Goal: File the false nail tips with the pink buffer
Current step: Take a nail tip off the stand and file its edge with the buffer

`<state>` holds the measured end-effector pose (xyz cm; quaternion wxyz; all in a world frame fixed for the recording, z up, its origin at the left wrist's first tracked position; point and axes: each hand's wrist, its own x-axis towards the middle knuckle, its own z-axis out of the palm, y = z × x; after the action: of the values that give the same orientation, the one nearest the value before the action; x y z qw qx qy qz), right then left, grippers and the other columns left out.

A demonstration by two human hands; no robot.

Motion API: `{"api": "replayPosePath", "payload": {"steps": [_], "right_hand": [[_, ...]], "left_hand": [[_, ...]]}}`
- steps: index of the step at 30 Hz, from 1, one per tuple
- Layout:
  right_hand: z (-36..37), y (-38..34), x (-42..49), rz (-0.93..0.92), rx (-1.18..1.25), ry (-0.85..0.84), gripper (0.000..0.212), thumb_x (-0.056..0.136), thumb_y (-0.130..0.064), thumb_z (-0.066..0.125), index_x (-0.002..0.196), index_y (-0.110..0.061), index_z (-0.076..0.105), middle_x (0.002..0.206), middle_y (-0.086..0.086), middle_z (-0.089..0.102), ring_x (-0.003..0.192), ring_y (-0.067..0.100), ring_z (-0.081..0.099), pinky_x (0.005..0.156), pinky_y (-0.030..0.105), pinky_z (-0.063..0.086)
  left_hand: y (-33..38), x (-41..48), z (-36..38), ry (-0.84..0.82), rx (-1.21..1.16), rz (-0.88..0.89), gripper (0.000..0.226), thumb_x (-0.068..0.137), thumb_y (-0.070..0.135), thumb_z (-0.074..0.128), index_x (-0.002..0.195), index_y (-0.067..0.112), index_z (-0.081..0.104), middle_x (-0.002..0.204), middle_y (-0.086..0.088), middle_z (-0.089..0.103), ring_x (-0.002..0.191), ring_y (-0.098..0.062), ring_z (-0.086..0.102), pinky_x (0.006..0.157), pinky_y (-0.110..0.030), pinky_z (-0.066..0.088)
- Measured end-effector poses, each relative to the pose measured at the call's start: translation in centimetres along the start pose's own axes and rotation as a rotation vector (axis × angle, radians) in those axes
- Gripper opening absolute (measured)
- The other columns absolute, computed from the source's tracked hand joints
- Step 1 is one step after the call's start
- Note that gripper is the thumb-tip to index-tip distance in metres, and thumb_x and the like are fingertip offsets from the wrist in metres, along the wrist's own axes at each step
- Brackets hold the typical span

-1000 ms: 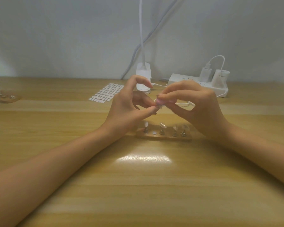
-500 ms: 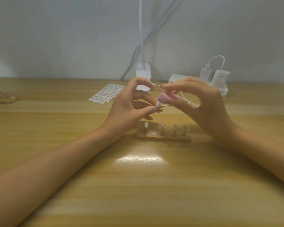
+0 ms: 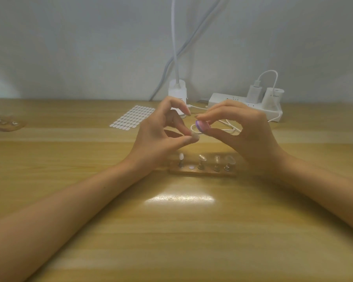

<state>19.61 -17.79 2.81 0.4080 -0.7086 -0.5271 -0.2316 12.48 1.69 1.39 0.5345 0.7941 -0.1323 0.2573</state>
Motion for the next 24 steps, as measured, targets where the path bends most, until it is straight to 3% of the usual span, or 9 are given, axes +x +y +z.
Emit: {"api": "replayPosePath", "payload": {"steps": [2, 7, 10, 13, 20, 24], "right_hand": [[0.32, -0.18, 0.15, -0.079, -0.002, -0.046, 0.02, 0.087, -0.009, 0.078, 0.106, -0.005, 0.076, 0.099, 0.009, 0.072, 0.089, 0.016, 0.069, 0.084, 0.027, 0.056], [-0.24, 0.4, 0.02, -0.037, -0.048, -0.039, 0.018, 0.085, -0.01, 0.078, 0.102, -0.005, 0.077, 0.099, 0.006, 0.073, 0.09, 0.019, 0.07, 0.083, 0.04, 0.057], [0.14, 0.02, -0.04, -0.126, -0.055, -0.076, 0.018, 0.087, -0.01, 0.079, 0.105, -0.009, 0.077, 0.102, 0.0, 0.071, 0.094, 0.014, 0.069, 0.083, 0.045, 0.056], [-0.04, 0.56, -0.03, -0.086, -0.134, -0.054, 0.014, 0.087, -0.014, 0.078, 0.1, -0.008, 0.079, 0.1, 0.002, 0.073, 0.089, 0.021, 0.071, 0.079, 0.055, 0.053], [0.05, 0.61, -0.27, -0.085, -0.131, -0.052, 0.014, 0.086, -0.011, 0.079, 0.099, -0.007, 0.079, 0.099, 0.002, 0.074, 0.089, 0.019, 0.07, 0.077, 0.055, 0.052], [0.0, 0.24, -0.27, -0.129, -0.067, -0.043, 0.016, 0.087, -0.012, 0.079, 0.102, -0.007, 0.078, 0.101, 0.0, 0.072, 0.091, 0.019, 0.07, 0.079, 0.052, 0.054]], "left_hand": [[0.08, 0.05, -0.06, -0.01, 0.024, 0.006, 0.045, 0.077, 0.009, 0.087, 0.105, 0.018, 0.054, 0.073, 0.002, 0.07, 0.079, -0.012, 0.072, 0.071, -0.029, 0.059], [0.4, -0.16, 0.07, -0.046, 0.036, -0.02, 0.044, 0.076, 0.005, 0.086, 0.099, 0.02, 0.051, 0.071, 0.006, 0.071, 0.079, -0.009, 0.072, 0.073, -0.041, 0.059], [0.28, -0.06, -0.01, -0.03, 0.036, -0.002, 0.043, 0.077, 0.009, 0.086, 0.096, 0.018, 0.049, 0.073, 0.001, 0.072, 0.076, -0.01, 0.071, 0.07, -0.032, 0.06], [0.25, -0.12, 0.01, -0.018, 0.035, 0.001, 0.044, 0.077, 0.006, 0.086, 0.093, 0.02, 0.047, 0.069, 0.008, 0.07, 0.072, -0.008, 0.07, 0.069, -0.025, 0.058], [0.13, -0.16, -0.03, -0.028, 0.038, 0.045, 0.045, 0.074, 0.003, 0.087, 0.087, 0.014, 0.045, 0.068, 0.013, 0.066, 0.073, -0.011, 0.071, 0.073, -0.031, 0.061], [0.19, -0.06, -0.02, -0.012, 0.051, 0.056, 0.044, 0.075, 0.002, 0.087, 0.085, 0.012, 0.045, 0.074, -0.005, 0.069, 0.077, -0.018, 0.072, 0.076, -0.036, 0.062]]}}
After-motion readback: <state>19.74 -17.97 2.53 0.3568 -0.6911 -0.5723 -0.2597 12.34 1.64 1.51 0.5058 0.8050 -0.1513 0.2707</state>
